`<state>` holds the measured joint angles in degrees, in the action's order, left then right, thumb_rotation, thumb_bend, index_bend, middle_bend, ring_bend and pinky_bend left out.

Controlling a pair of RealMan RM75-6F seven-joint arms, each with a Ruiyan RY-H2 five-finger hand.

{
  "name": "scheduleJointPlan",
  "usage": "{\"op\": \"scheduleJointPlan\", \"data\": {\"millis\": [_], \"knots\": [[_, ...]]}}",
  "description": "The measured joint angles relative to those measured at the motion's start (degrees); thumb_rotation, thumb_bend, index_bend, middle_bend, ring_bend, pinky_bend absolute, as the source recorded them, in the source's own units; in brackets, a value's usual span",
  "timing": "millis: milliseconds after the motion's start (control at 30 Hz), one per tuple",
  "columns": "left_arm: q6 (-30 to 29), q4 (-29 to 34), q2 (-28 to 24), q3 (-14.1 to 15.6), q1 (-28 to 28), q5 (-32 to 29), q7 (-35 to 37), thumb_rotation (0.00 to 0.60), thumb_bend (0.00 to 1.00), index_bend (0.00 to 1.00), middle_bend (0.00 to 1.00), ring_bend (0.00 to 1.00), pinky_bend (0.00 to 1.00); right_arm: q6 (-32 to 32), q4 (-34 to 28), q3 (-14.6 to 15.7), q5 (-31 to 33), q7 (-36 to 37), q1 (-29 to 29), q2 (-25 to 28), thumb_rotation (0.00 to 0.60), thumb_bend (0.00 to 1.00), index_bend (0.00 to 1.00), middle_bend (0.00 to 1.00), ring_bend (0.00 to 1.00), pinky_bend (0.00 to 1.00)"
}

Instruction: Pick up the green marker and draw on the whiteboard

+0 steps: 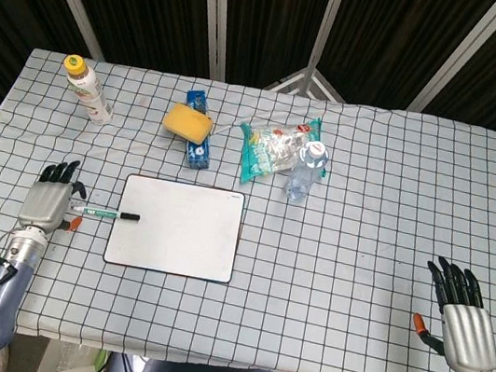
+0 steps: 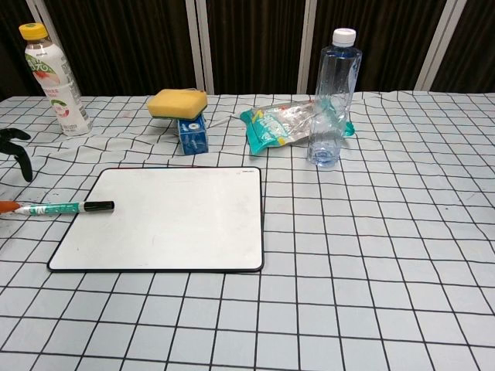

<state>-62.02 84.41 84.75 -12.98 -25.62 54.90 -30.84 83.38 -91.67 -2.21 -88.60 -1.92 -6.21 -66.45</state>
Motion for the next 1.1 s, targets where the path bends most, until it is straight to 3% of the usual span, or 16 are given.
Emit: {"op": "scheduleJointPlan", "data": {"millis": [533,900,1100], "knots": [[1.5,-6.9,9.4,-1.3,-6.4,-7.5,-5.6,0.600,0.39,0.46,0.00,0.00,0.00,-0.3,-0.2,0.0,0.3,0.6,-0.1,0.2,0.600,0.35,0.00,0.00,0.00,0.00],[1.5,-8.7,11.3,-1.0,-7.4,-9.6,-5.4,0.600,0.51,0.60,0.04,0.00,0.00,-0.4,-0.4,0.0,0.4,0.7,0.0,0.3,0.600,0.35,0.00,0.00,0.00,0.00],[0.9,-8.1,11.2,-1.0,-7.3,-8.6,-3.7,0.600,0.53,0.64,0.07,0.00,0.00,-0.4,-0.5,0.0,0.5,0.9,0.0,0.3,0.600,0.35,0.00,0.00,0.00,0.00]]}}
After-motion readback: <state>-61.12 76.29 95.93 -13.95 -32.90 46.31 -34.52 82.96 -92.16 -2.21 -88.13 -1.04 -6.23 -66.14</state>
